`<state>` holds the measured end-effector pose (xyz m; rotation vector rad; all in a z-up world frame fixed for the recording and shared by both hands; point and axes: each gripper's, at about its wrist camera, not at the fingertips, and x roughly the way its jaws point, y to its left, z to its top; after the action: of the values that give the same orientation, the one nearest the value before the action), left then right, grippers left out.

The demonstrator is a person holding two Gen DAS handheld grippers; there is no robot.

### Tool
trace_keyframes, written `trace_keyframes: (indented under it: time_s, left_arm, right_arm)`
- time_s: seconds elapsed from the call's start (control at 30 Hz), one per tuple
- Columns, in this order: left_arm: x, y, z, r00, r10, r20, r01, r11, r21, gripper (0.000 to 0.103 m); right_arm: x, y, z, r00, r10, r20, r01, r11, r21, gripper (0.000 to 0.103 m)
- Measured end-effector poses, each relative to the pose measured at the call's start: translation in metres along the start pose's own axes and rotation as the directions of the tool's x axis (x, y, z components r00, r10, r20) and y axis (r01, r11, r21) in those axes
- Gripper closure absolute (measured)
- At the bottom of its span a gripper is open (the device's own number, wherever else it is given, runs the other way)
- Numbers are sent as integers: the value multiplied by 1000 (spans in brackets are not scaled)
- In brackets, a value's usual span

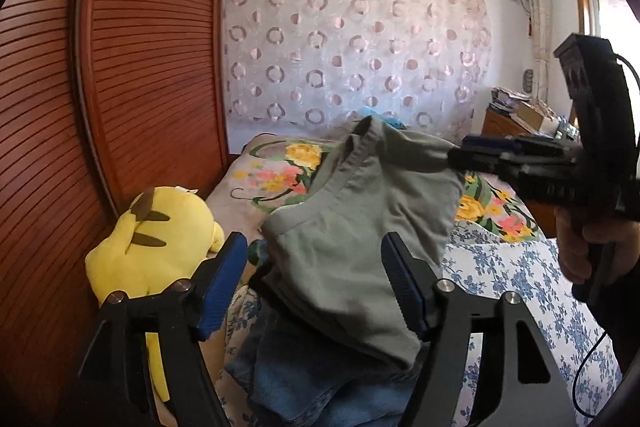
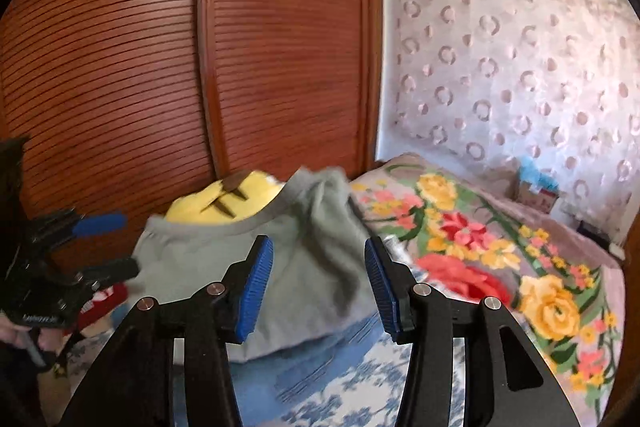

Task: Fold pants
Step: 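Lower the shorts onto the folded jeans with both grippers, then open both grippers and release the shorts on the jeans stack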

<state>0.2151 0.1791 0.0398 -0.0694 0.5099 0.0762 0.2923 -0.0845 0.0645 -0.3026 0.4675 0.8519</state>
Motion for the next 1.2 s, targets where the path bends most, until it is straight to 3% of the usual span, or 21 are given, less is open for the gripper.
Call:
trace_keyframes:
  time_s: [0.17,0.53,0.83,1.0,1.2]
  left_arm:
    - [22,-5,-7,998,-5,-59,7,1000,27,33]
    - [53,9,-22,990,-14,-142,10,1000,-27,33]
    - [50,7,-23,991,-15,-133,12,1000,-24,33]
    - [47,6,-22,992,-13,-126,11,1000,-19,33]
    - [45,9,-24,992,-8,-127,6,1000,-21,33]
  right_arm:
    - [16,-5,-9,999,-10,-43,10,1000,0,56]
    - [91,-33,17,990,-57,-132,62,998,34,56]
    - [50,-8,28,998,-56,-3,56,998,15,57]
    - [47,22,39,1000,15,-5,-15,999,-35,83]
    - [84,17,38,992,-42,-118,40,999,-27,85]
